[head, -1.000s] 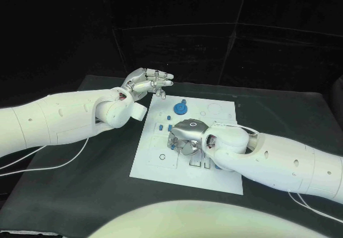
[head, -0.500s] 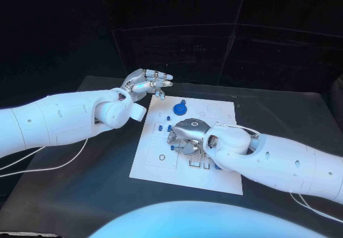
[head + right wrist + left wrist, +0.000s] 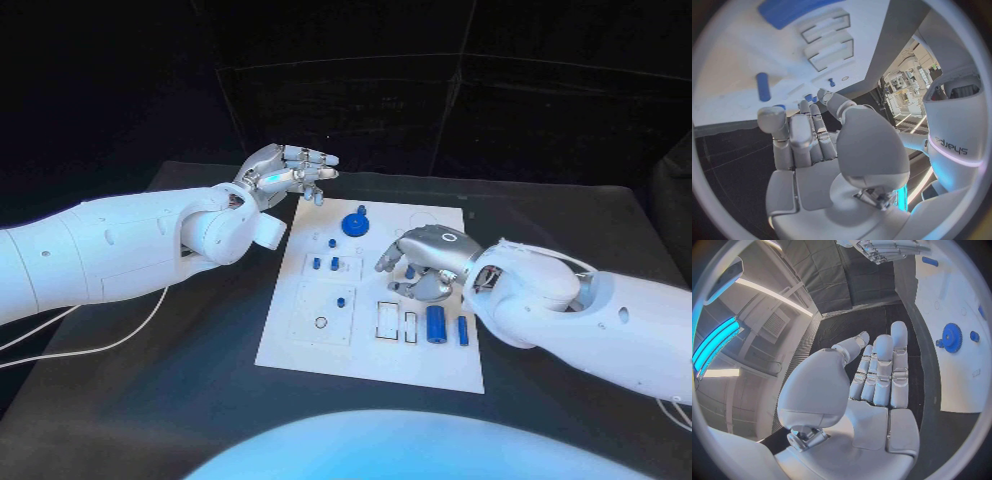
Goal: Assemble the parts on the task board
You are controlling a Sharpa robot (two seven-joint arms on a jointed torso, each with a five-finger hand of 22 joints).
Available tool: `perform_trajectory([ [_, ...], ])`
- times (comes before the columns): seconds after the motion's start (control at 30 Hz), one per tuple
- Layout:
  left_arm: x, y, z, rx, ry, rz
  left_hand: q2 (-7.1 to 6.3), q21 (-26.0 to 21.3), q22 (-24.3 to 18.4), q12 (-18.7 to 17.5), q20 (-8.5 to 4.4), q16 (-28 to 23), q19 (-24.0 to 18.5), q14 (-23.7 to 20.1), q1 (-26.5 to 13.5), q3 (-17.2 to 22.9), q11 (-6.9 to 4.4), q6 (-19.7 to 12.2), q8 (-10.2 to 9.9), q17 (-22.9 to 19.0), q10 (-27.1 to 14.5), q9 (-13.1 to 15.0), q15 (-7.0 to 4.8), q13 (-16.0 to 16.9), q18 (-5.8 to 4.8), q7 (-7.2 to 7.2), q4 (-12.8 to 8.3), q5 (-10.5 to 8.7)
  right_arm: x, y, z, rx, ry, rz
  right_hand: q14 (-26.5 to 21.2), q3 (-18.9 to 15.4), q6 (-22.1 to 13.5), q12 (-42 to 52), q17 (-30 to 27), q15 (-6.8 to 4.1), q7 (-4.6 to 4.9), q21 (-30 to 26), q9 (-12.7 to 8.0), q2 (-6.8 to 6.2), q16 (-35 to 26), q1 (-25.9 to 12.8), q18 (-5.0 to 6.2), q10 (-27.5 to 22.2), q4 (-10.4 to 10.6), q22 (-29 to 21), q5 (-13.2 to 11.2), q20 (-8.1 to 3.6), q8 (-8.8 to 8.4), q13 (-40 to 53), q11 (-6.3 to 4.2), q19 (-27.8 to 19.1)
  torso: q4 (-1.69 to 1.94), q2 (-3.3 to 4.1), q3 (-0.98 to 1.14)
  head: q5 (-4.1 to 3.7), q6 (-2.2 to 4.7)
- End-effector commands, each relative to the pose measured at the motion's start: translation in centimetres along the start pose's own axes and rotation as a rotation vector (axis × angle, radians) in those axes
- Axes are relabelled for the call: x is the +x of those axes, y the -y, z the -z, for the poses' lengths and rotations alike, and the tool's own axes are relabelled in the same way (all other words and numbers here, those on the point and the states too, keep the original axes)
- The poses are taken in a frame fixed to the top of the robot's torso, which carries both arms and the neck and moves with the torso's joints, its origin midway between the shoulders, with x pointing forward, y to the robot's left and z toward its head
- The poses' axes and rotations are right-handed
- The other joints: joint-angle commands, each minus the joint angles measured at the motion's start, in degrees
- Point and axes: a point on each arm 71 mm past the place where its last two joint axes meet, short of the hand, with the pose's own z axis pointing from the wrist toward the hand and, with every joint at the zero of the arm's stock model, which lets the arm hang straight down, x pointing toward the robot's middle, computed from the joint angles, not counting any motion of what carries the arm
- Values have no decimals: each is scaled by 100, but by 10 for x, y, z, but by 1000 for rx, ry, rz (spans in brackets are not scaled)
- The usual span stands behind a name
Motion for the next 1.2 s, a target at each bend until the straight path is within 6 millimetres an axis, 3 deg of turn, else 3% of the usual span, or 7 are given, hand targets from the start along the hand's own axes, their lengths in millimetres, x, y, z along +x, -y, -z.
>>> perform_trajectory([
  [0.03,0,1,0,2,-11,10,41,-18,-7,32,0,-26,-30,-38,3,-38,3,-3,13,-5,-50,-10,8,-7,75,34,8,-13,-7,16,5,106,-27,-2,-15,-207,-320,-82,-216,-24,-40,-183,-24,-98,-183,-75,55,-264,31,-300,-97,13,-13,-13,-11,-140,-16,-6,2,-54,51],
  [0.23,1,0,-1,0,-14,11,41,-18,-7,32,0,-26,-30,-38,3,-38,3,-3,13,-5,-50,-10,8,-7,75,34,8,-13,-13,37,14,193,-71,34,-96,-797,-475,9,-409,17,-151,-356,10,-50,-298,79,84,-620,146,-536,-92,56,19,8,29,-254,-19,-5,6,-75,81],
  [0.43,2,0,-1,-2,-17,12,41,-18,-7,32,0,-26,-30,-38,3,-38,3,-3,13,-5,-50,-10,8,-7,75,34,8,-13,-12,45,18,230,-124,50,-87,-1057,-434,151,-431,21,-175,-376,23,23,-278,208,87,-667,215,-556,-90,62,37,15,27,-241,-12,-5,1,-90,91],
  [0.77,1,0,-1,-3,-16,11,41,-23,-10,37,3,-27,-33,-44,6,-42,5,-6,14,-12,-55,-9,10,-7,75,35,3,-13,-7,40,10,211,-166,53,10,-1152,-254,430,-359,-33,-188,-298,41,188,-165,350,65,-403,247,-421,-64,25,85,26,-42,-110,-7,-1,0,-89,81],
  [0.97,1,0,-2,-4,-16,11,41,-23,-10,37,3,-27,-33,-44,6,-42,5,-6,14,-12,-55,-9,10,-7,75,35,3,-13,-6,36,1,187,-165,51,38,-1002,-145,516,-400,-100,-172,-189,37,320,-174,391,33,-39,272,-234,-114,-29,85,-9,-123,25,-8,0,-1,-90,72],
  [1.2,1,-1,-2,-4,-17,12,41,-23,-10,37,3,-27,-33,-44,6,-42,5,-6,14,-12,-55,-9,10,-7,75,35,3,-13,-4,33,-7,167,-165,49,62,-816,-82,434,-367,-146,-160,-139,30,356,-132,387,17,188,297,-152,-124,-76,71,-20,-167,89,-13,5,8,-74,48],
])
